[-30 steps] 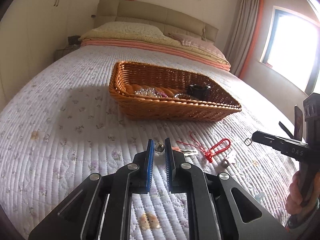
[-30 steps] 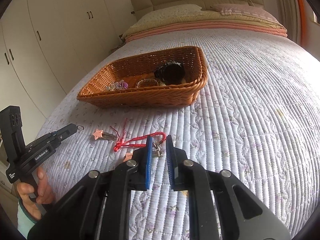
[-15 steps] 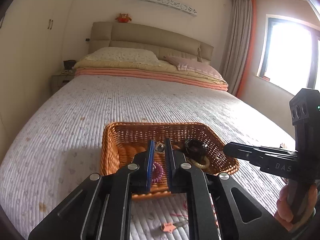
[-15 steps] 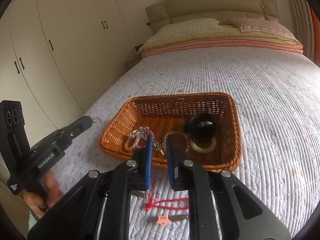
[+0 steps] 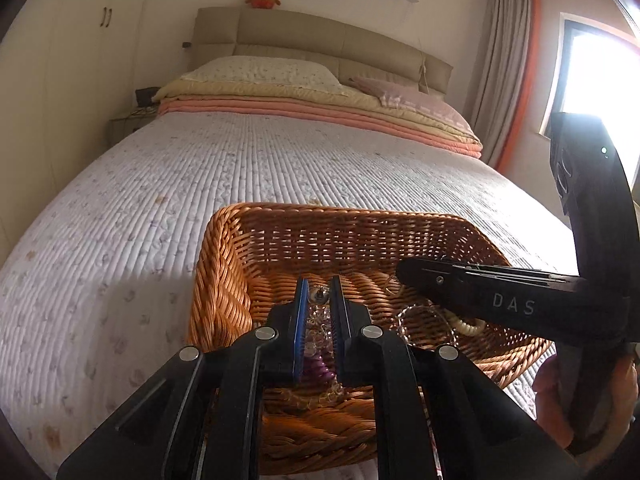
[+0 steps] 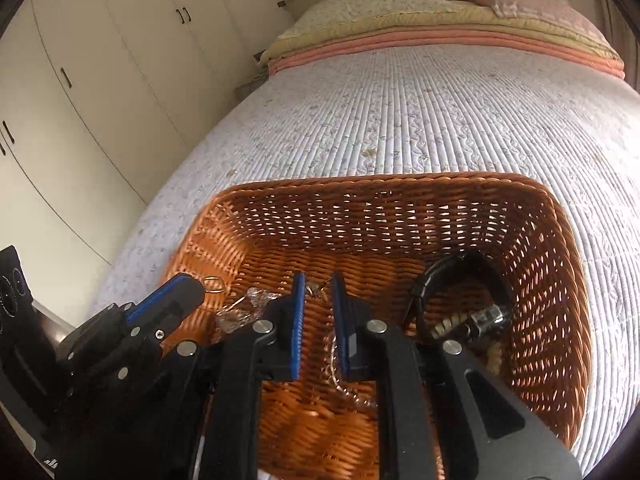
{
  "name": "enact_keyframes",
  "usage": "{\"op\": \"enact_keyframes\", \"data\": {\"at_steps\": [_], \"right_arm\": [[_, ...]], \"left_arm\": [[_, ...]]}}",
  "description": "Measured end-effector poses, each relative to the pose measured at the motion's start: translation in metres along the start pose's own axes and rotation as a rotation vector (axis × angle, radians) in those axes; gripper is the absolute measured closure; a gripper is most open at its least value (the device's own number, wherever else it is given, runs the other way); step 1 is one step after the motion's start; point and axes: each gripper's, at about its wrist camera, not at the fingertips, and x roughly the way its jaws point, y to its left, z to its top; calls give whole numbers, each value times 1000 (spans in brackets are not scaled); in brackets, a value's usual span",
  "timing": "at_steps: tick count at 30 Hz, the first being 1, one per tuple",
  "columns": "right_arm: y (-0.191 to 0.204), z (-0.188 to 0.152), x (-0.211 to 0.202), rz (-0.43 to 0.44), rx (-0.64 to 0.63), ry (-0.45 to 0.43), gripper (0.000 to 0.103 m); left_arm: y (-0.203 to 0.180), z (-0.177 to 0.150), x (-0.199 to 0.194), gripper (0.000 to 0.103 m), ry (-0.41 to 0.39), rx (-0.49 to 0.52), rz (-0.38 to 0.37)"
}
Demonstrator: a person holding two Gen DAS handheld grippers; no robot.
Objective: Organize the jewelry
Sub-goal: 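Carry the ring charm into the basket and open the left tool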
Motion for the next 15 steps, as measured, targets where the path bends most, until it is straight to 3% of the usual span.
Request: {"op": "enact_keyframes", "data": {"at_steps": [5,9,11,12,14,15], "right_arm": [[-4,-3,12,-37,-7,27,91],[-14,-3,13,-18,26,37,91],[-16,-3,9,-10,30,30,89],[-16,-3,7,-9,32,26,86],[-17,-3,1,4,40,9,68],[-18,-3,-2,8,45,-2,64]], "left_arm": [[3,-4,7,94,19,5,14],[4,-3,6,93,20,-10,-16],[5,-3,4,81,13,-15,-28],[5,-3,0,79,-1,-14,-31],[5,-2,-5,74,-18,-15,-47],[4,-2,-8,74,-29,-15,-55]]}}
